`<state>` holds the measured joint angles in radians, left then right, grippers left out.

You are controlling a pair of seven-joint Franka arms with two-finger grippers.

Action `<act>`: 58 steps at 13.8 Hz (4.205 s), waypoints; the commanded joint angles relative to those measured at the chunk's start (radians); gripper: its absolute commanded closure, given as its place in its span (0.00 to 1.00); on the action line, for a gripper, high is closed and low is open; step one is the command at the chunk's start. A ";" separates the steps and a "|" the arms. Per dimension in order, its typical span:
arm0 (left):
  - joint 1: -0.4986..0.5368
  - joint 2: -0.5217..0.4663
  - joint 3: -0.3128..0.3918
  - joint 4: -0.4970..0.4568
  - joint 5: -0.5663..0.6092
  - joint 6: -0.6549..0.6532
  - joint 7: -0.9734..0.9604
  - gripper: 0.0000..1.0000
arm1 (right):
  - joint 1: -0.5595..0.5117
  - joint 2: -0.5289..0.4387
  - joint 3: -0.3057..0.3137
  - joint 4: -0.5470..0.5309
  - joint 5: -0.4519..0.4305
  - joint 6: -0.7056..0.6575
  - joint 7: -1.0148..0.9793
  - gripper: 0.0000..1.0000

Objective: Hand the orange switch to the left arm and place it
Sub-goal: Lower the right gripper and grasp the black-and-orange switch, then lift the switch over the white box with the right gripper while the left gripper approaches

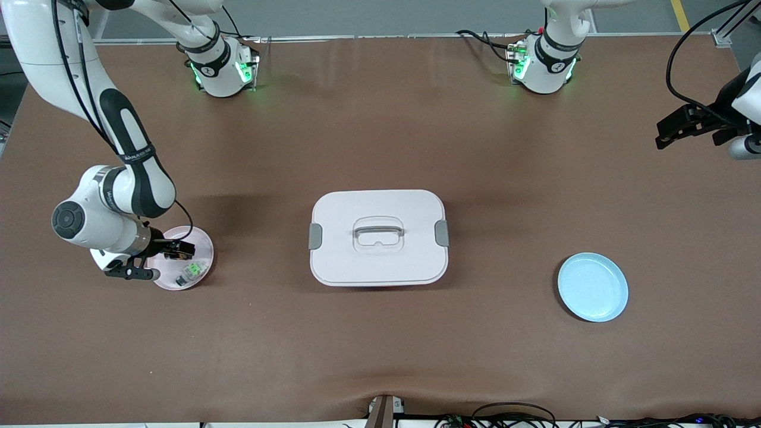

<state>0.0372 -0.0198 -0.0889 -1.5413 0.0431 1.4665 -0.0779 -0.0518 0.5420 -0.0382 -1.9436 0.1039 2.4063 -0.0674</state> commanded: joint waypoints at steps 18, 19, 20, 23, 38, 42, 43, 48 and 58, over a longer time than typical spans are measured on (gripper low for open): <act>0.016 -0.011 -0.002 -0.019 0.000 0.044 0.020 0.00 | 0.000 0.016 -0.002 -0.043 0.011 0.088 -0.061 1.00; 0.016 -0.011 -0.002 -0.017 -0.002 0.051 0.020 0.00 | -0.002 0.016 -0.002 -0.041 0.011 0.086 -0.060 1.00; 0.015 -0.011 -0.003 -0.017 -0.002 0.054 0.020 0.00 | -0.002 0.013 -0.002 -0.037 0.014 0.065 -0.055 1.00; 0.016 -0.011 -0.003 -0.020 -0.002 0.061 0.020 0.00 | 0.015 -0.011 0.000 0.027 0.039 -0.099 0.023 1.00; 0.006 0.012 -0.008 -0.022 -0.029 0.126 0.000 0.00 | 0.323 -0.113 0.026 0.328 0.280 -0.475 0.878 1.00; 0.000 0.027 -0.011 0.010 -0.175 0.149 0.029 0.00 | 0.398 -0.106 0.024 0.436 0.399 -0.500 1.075 1.00; -0.005 0.032 -0.012 0.015 -0.195 0.149 0.026 0.00 | 0.412 -0.106 0.024 0.454 0.413 -0.498 1.125 1.00; -0.052 0.070 -0.012 0.015 -0.388 0.150 -0.063 0.00 | 0.503 -0.067 0.024 0.596 0.461 -0.484 1.447 1.00; -0.154 0.126 -0.049 0.007 -0.629 0.288 -0.109 0.00 | 0.612 0.107 0.024 0.830 0.502 -0.335 1.818 1.00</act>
<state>-0.0955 0.0765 -0.1329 -1.5457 -0.5538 1.7134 -0.1789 0.5410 0.5884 -0.0017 -1.2141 0.5859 2.0785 1.6936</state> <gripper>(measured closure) 0.000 0.264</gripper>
